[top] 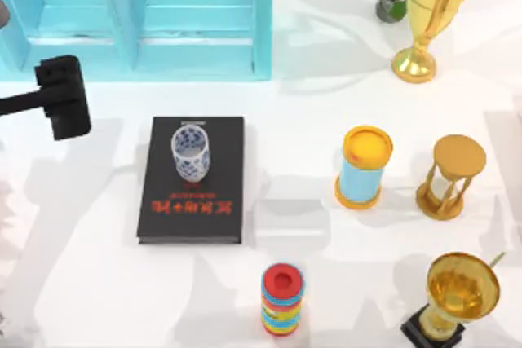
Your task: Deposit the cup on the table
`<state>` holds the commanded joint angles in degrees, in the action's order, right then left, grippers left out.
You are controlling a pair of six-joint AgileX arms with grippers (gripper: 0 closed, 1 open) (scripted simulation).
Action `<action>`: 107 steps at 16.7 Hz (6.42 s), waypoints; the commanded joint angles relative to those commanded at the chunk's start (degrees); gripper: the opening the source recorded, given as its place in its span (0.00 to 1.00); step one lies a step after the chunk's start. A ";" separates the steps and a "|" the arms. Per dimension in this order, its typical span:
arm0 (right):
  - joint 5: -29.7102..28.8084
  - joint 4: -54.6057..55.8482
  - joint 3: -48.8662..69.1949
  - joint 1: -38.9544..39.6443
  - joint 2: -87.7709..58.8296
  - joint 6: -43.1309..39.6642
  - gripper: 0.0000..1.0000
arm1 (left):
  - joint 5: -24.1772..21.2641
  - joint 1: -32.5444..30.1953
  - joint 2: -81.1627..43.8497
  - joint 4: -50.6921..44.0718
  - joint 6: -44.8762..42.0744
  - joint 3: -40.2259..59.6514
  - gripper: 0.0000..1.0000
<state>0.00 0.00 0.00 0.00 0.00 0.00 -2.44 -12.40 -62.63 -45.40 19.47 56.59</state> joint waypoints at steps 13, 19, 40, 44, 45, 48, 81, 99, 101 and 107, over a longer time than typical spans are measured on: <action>0.00 0.00 0.00 0.00 0.00 0.00 1.00 | 1.60 -16.11 -60.28 -37.88 7.99 63.42 1.00; 0.00 0.00 0.00 0.00 0.00 0.00 1.00 | 2.30 -17.41 -64.29 -41.42 8.73 67.14 1.00; 0.00 0.00 0.00 0.00 0.00 0.00 1.00 | 2.30 -17.24 -64.64 -18.86 8.55 44.93 0.77; 0.00 0.00 0.00 0.00 0.00 0.00 1.00 | 2.30 -17.24 -64.64 -18.86 8.55 44.93 0.47; 0.00 0.00 0.00 0.00 0.00 0.00 1.00 | 2.30 -17.24 -64.64 -18.86 8.55 44.93 0.40; 0.00 0.00 0.00 0.00 0.00 0.00 1.00 | 2.30 -17.24 -64.64 -18.86 8.55 44.93 0.17; 0.00 0.00 0.00 0.00 0.00 0.00 1.00 | 2.74 -0.53 -48.33 -32.28 -7.97 40.58 0.00; 0.00 0.00 0.00 0.00 0.00 0.00 1.00 | 2.76 0.32 -49.40 -18.29 -8.85 27.50 0.08; 0.00 0.00 0.00 0.00 0.00 0.00 1.00 | 2.76 0.32 -49.40 -18.29 -8.85 27.50 0.23; 0.00 0.00 0.00 0.00 0.00 0.00 1.00 | 2.76 0.32 -49.40 -18.29 -8.85 27.50 0.68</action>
<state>0.00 0.00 0.00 0.00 0.00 0.00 0.32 -12.08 -112.03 -63.69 10.62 84.09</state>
